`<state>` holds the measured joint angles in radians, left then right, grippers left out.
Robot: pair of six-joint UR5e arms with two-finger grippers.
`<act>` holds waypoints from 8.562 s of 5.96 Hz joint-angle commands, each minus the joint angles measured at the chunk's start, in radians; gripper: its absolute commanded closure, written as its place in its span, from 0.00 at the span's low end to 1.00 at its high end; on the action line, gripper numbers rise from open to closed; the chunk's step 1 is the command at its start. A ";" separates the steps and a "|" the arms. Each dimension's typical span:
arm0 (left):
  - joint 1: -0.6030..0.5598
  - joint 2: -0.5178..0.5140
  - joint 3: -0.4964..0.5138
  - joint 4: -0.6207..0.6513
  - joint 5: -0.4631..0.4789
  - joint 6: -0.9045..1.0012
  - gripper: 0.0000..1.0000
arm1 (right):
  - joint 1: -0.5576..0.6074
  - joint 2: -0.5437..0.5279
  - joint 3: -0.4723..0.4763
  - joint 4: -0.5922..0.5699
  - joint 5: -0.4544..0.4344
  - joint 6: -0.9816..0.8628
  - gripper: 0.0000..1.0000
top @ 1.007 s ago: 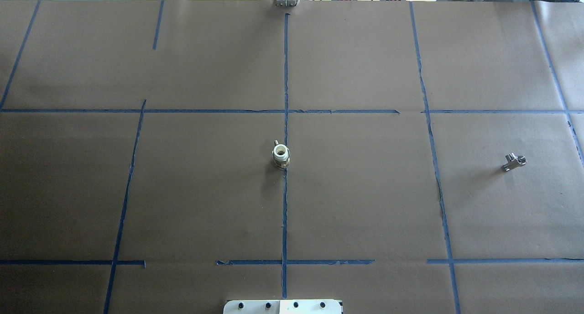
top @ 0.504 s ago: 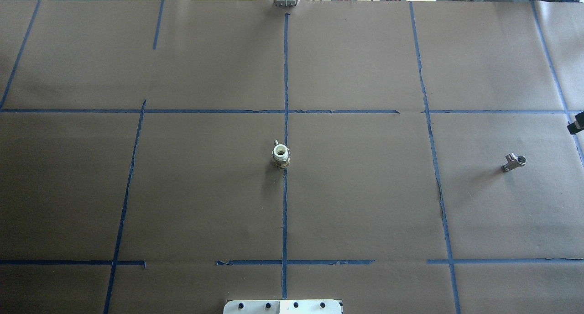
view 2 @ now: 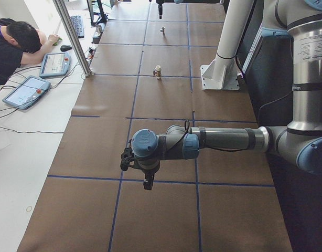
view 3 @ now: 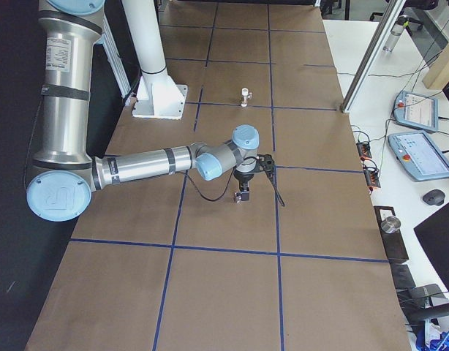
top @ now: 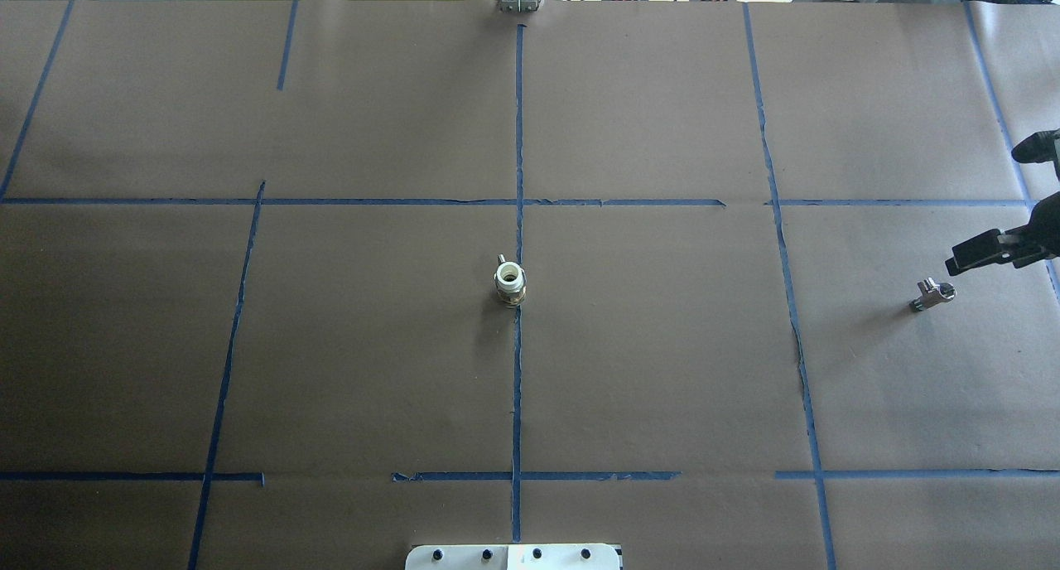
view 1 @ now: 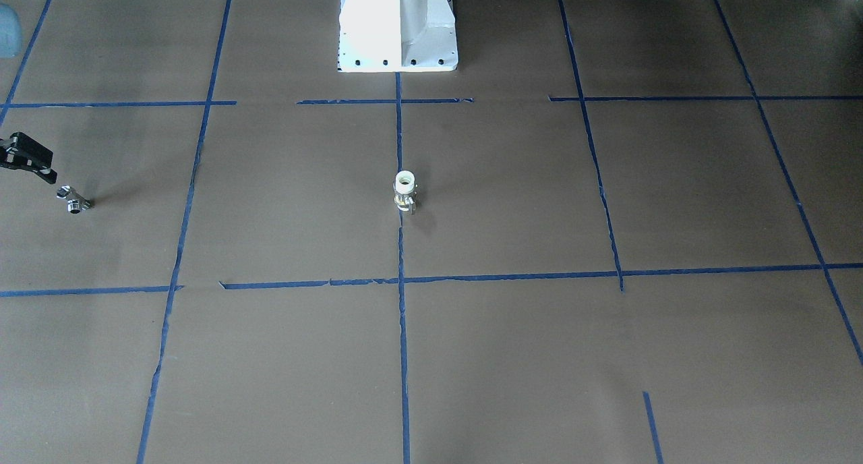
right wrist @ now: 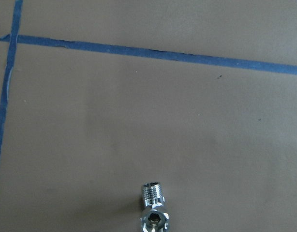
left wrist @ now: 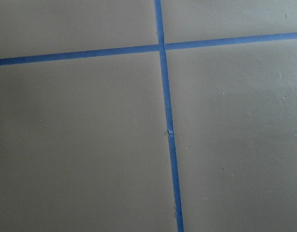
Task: Assemble PPR valve and pipe with both arms
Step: 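Lower the right gripper onto the chrome valve and close it, then lift the chrome valve with the right gripper and carry it above the fitting, then lower the chrome valve into the white fitting's socket with the right gripper, then open the right gripper and withdraw the right arm from the assembly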
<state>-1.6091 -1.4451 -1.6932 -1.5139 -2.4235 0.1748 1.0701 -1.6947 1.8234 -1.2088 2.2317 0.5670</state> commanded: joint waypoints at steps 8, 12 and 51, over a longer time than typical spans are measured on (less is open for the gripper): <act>0.000 0.000 -0.014 0.000 -0.002 -0.001 0.00 | -0.113 0.036 -0.101 0.055 -0.058 0.033 1.00; 0.000 -0.001 -0.020 0.000 -0.002 -0.031 0.00 | -0.039 0.371 0.216 -0.541 -0.049 0.122 1.00; 0.073 -0.029 -0.022 -0.019 0.106 -0.106 0.00 | 0.184 0.619 -0.309 -0.554 0.012 -0.234 0.00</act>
<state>-1.5523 -1.4647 -1.7124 -1.5320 -2.3224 0.0749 1.1454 -0.9718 1.5141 -1.7589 2.2230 0.6314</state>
